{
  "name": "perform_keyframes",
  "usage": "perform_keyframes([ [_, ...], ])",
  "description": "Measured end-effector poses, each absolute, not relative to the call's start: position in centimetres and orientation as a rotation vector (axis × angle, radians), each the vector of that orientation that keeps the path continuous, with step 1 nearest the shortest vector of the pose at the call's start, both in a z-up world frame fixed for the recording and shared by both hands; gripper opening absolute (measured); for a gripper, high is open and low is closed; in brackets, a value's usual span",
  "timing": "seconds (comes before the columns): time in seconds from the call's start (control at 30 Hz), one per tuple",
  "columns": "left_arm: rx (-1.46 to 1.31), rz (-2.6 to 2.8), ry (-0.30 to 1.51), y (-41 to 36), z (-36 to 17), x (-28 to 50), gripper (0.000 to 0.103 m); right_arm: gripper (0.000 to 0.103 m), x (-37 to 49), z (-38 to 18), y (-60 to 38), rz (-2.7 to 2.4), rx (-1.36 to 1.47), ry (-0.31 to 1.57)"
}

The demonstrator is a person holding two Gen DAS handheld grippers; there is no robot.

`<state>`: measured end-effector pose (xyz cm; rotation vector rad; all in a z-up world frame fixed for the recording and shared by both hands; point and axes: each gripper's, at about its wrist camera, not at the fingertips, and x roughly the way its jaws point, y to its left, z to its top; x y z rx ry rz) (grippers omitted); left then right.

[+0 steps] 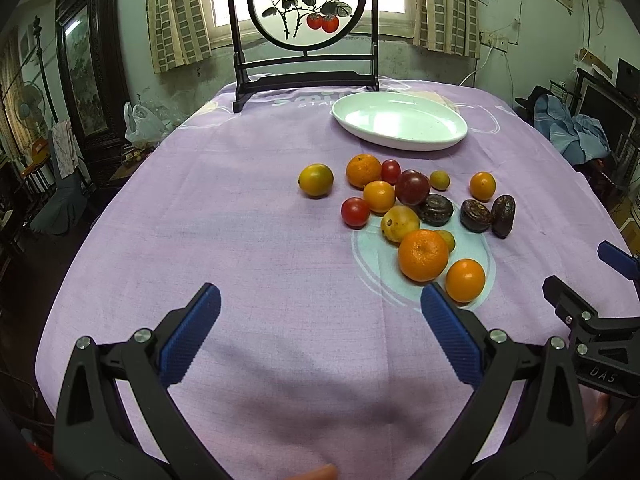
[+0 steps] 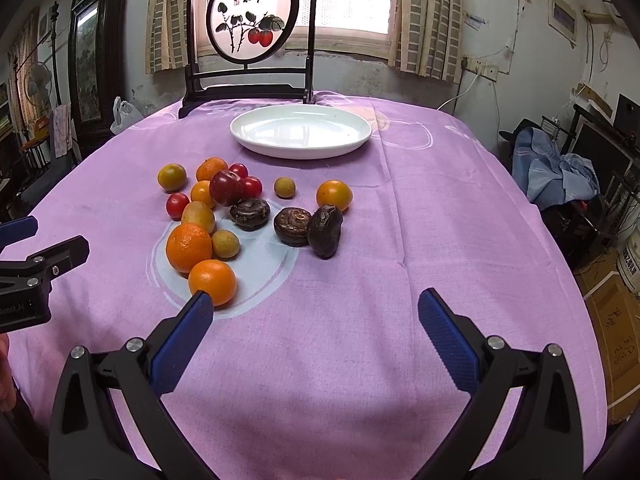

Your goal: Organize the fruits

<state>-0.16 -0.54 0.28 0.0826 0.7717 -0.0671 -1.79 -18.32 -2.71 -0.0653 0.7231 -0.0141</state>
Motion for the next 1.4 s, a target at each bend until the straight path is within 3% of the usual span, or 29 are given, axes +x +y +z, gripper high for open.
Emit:
perform_keyframes([
  [0.6, 0.084, -0.08, 0.778, -0.7, 0.0, -0.1, 0.101, 0.102, -1.5, -3.3, -18.0, 0.006, -0.072, 0.749],
  [1.33, 0.115, -0.13, 0.844, 2.4, -3.5, 4.1, 0.101, 0.102, 4.5, -6.7, -12.0, 0.205, -0.202, 0.941],
  [1.4, 0.119, -0.134, 0.845, 2.3, -3.6, 4.3, 0.101, 0.098, 4.9, -7.0, -11.7, 0.22, -0.204, 0.957],
])
